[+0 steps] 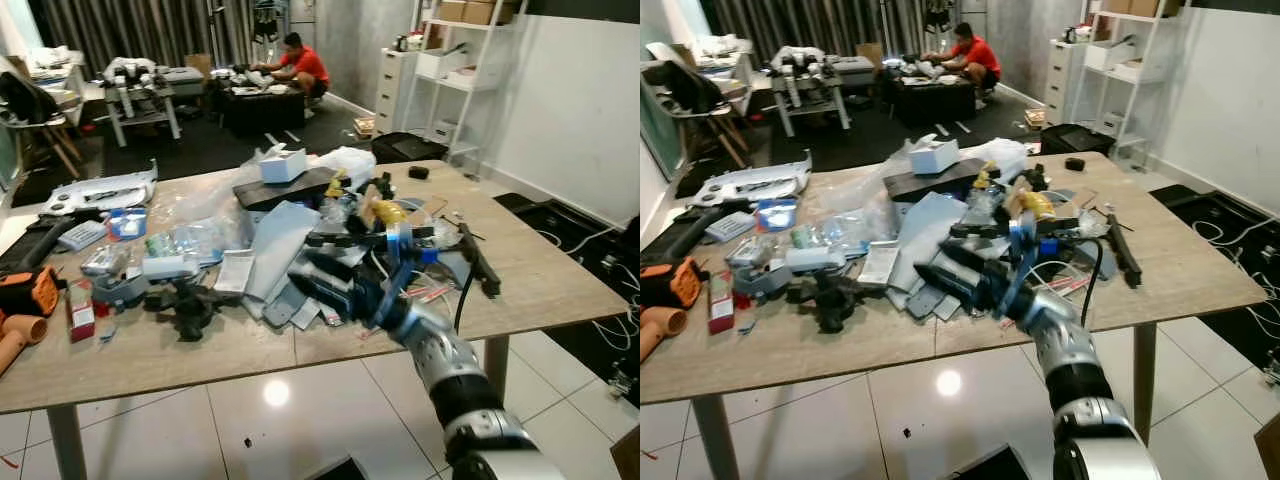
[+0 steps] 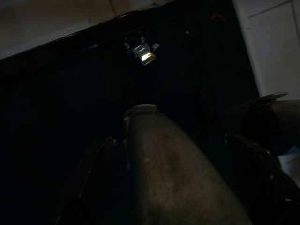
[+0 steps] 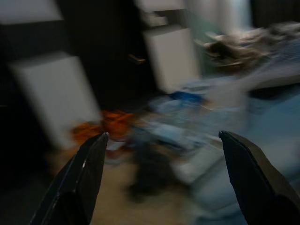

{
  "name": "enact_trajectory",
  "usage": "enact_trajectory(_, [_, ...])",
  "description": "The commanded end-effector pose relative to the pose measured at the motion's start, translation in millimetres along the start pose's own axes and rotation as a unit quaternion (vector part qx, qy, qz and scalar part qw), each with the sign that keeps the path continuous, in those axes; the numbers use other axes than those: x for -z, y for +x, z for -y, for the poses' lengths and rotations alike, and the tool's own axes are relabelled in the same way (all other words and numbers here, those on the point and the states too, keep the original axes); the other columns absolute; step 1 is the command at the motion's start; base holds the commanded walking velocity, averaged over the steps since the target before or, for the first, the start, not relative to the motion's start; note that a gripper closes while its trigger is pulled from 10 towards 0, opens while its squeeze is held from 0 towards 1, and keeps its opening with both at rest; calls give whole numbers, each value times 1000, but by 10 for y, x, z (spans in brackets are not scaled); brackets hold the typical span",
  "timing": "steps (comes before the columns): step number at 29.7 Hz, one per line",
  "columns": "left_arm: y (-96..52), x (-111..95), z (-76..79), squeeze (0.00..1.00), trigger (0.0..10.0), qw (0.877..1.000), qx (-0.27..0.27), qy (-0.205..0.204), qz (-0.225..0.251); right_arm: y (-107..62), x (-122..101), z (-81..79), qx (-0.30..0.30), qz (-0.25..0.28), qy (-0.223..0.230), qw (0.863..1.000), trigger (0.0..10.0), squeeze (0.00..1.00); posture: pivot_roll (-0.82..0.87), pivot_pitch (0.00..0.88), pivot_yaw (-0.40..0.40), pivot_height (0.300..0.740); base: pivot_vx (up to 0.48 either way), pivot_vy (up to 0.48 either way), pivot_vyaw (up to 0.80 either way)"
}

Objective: Picking trash to rubbish bin

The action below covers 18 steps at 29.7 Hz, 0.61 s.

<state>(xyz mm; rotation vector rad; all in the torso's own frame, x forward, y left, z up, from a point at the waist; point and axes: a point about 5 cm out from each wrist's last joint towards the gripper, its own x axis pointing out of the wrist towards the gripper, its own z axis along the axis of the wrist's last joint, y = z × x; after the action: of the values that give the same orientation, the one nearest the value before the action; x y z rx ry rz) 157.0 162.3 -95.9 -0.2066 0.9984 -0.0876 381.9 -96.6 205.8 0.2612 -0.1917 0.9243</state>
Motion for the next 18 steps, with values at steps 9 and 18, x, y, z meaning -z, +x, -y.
enact_trajectory(9, [-76,226,-72,0,10000,1000,-11,-28,-3,-54,221,183,129,-86,-23,988,10000,0,-2,247,-25,740,0,0,0])
enact_trajectory(18, [-147,321,-194,0,10000,999,-25,-42,5,-88,253,244,164,-84,2,983,10000,0,20,279,-15,740,0,0,0])
